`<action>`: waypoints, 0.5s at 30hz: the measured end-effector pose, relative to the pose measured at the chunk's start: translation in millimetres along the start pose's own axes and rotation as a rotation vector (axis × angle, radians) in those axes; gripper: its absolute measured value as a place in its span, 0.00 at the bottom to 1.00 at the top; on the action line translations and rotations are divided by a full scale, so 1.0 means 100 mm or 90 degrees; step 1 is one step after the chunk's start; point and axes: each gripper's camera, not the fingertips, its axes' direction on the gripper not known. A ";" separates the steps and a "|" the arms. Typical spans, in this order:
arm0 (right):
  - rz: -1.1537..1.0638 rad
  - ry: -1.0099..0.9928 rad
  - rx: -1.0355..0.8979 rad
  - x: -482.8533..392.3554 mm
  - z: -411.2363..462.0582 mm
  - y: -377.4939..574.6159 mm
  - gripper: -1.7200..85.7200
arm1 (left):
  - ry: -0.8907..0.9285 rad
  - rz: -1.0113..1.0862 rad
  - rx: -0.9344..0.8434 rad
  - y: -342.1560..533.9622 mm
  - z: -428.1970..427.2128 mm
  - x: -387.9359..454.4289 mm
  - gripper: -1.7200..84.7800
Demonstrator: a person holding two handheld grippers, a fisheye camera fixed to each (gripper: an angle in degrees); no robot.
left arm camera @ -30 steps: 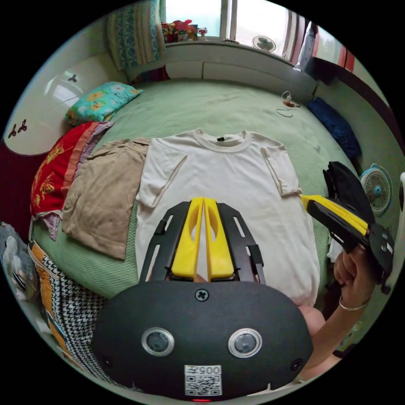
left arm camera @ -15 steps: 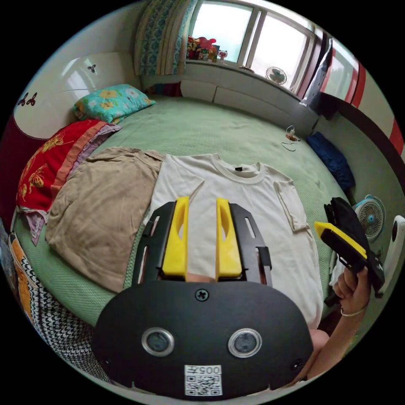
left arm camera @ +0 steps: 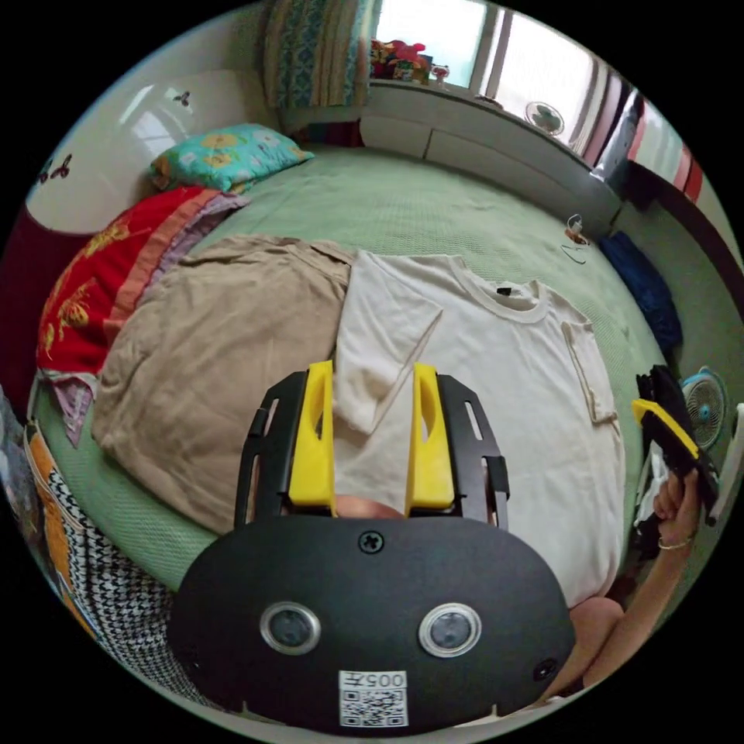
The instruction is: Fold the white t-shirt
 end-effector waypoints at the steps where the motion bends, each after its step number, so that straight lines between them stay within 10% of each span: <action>1: 0.015 -0.006 -0.008 0.09 0.05 -0.02 0.11 | 0.005 -0.008 -0.003 -0.03 0.03 -0.04 0.18; 15: 0.015 -0.091 0.101 0.36 0.09 -0.22 0.12 | 0.054 0.088 0.054 -0.40 0.11 0.17 0.17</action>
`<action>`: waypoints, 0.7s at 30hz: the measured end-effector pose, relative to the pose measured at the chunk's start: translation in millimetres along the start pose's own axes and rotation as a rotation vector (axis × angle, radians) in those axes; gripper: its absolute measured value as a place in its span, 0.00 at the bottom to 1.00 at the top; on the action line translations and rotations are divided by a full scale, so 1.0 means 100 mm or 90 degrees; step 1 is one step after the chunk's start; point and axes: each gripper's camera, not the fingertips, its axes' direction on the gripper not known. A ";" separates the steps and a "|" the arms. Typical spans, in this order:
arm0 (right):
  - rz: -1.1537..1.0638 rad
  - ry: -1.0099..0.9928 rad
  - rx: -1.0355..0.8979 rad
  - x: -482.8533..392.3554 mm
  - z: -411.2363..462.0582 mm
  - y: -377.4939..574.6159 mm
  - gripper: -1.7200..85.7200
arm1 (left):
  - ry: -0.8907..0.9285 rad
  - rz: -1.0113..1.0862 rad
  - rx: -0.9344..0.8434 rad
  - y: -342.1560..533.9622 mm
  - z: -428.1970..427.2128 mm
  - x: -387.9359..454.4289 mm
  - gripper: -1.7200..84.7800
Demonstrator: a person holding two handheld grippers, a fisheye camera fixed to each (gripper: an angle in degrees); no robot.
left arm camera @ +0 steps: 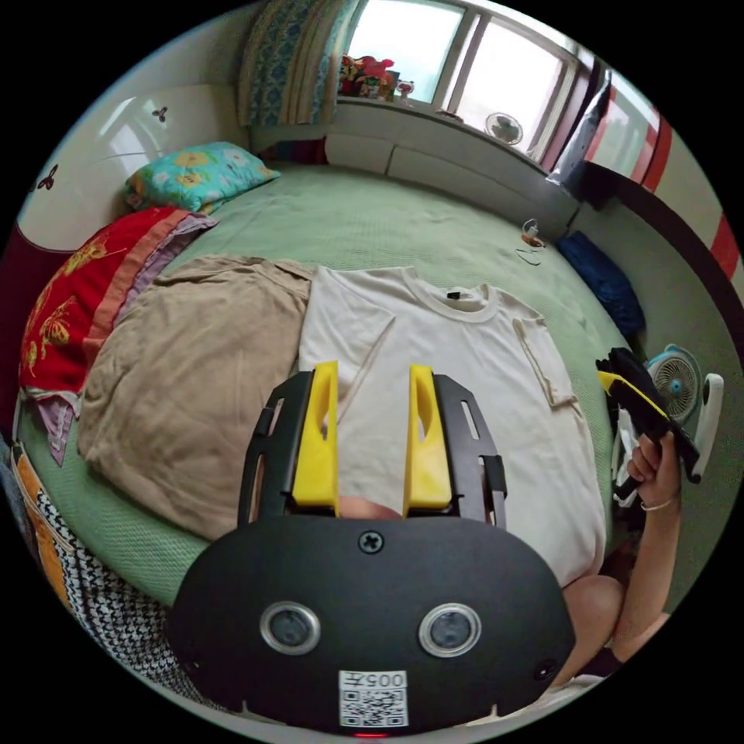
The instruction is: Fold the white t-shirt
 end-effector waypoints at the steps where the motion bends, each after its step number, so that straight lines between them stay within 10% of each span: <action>1: 0.000 -0.005 0.013 0.04 0.00 -0.09 0.12 | -0.009 0.003 0.008 -0.11 0.01 -0.03 0.18; 21: -0.093 0.081 -0.203 0.99 1.67 -1.51 0.15 | -0.071 0.152 -0.174 -1.79 1.63 -0.25 0.19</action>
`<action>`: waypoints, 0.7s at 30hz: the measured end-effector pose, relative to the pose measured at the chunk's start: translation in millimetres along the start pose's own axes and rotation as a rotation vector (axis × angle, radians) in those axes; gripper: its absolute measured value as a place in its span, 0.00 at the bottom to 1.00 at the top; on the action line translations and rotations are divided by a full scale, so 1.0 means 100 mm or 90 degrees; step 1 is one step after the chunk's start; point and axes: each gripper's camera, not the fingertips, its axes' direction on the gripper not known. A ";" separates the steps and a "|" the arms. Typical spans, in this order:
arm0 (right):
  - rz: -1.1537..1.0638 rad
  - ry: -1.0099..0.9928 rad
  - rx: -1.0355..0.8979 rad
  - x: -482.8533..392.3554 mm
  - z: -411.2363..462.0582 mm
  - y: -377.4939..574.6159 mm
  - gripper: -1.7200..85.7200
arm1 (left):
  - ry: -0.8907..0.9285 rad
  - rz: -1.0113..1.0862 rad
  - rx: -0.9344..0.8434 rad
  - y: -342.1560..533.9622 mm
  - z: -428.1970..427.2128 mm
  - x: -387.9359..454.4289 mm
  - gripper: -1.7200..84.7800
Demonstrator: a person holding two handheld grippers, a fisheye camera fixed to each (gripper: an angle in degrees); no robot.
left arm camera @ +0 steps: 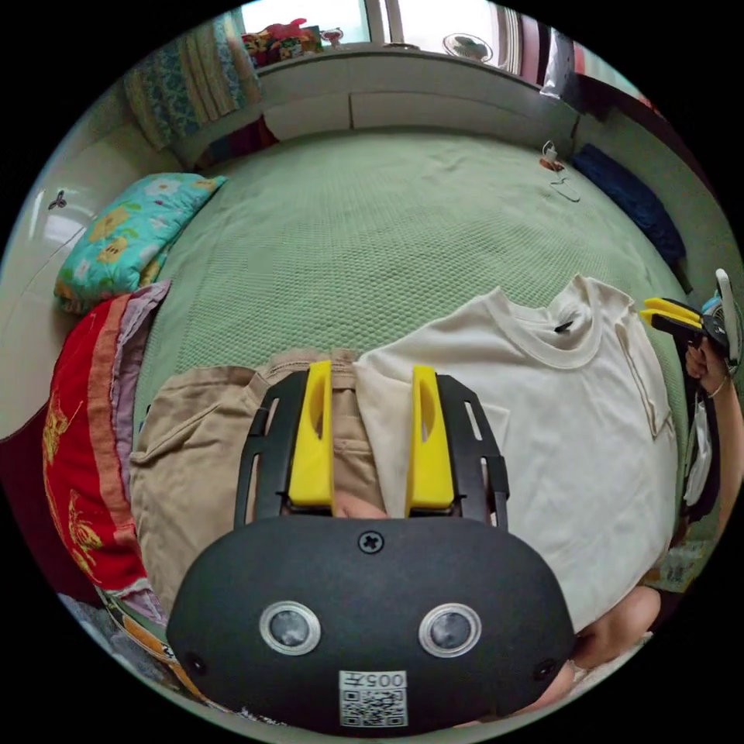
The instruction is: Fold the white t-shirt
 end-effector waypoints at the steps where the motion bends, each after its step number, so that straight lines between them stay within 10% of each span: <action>1: 0.005 0.009 0.008 0.01 0.03 -0.03 0.14 | -0.008 0.010 -0.002 -0.06 0.04 0.03 0.20; 12: -0.029 -0.013 -0.041 -0.08 0.32 -0.27 0.01 | -0.043 0.034 0.021 -0.26 0.00 0.22 0.06; 21: 0.032 -0.019 0.012 0.28 0.12 -0.30 0.16 | -0.067 0.036 0.024 -0.30 -0.12 0.25 0.05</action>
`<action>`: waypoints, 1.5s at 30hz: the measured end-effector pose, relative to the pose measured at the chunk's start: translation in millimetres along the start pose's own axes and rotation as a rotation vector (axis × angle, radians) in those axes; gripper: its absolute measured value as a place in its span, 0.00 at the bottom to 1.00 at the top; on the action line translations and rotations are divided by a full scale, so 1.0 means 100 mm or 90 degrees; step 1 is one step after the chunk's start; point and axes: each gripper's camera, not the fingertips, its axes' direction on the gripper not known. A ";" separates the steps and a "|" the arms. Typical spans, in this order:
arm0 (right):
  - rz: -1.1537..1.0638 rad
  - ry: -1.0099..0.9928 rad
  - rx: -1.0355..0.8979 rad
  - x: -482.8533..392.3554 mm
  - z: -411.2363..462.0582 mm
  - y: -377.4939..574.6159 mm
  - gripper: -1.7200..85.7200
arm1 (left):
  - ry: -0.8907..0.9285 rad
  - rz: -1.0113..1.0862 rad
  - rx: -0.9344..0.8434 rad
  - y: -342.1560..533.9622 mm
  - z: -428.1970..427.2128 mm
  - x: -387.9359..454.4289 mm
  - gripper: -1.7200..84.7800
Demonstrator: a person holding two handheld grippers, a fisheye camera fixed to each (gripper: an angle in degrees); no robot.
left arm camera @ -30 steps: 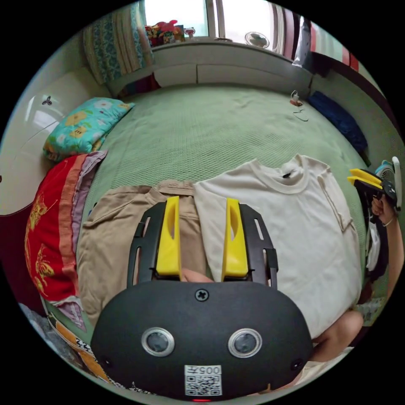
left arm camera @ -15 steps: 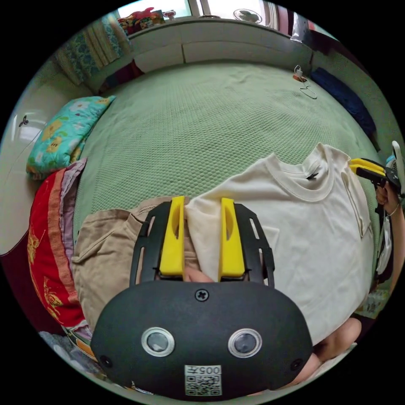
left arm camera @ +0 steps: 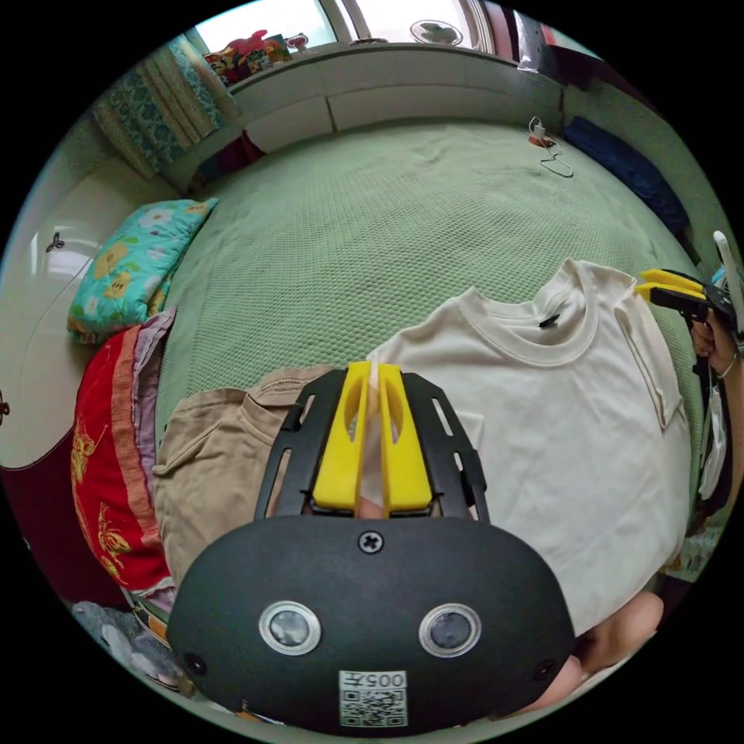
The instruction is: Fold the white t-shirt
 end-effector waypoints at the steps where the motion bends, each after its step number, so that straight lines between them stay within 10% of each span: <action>1: 0.012 -0.006 -0.009 0.04 0.05 -0.02 0.15 | 0.006 -0.004 0.003 0.01 -0.01 -0.02 0.05; 23: 0.048 0.040 0.153 0.11 -1.04 -0.26 0.01 | 0.000 -0.079 0.129 -0.01 -1.01 -0.56 0.03; 35: -0.003 -0.013 0.102 -0.13 -1.80 1.11 0.01 | 0.102 -0.089 0.168 1.55 -1.77 -0.65 0.03; 45: 0.008 -0.037 -0.111 -0.53 -1.51 2.72 0.06 | 0.201 -0.157 -0.058 3.37 -1.24 -0.35 0.09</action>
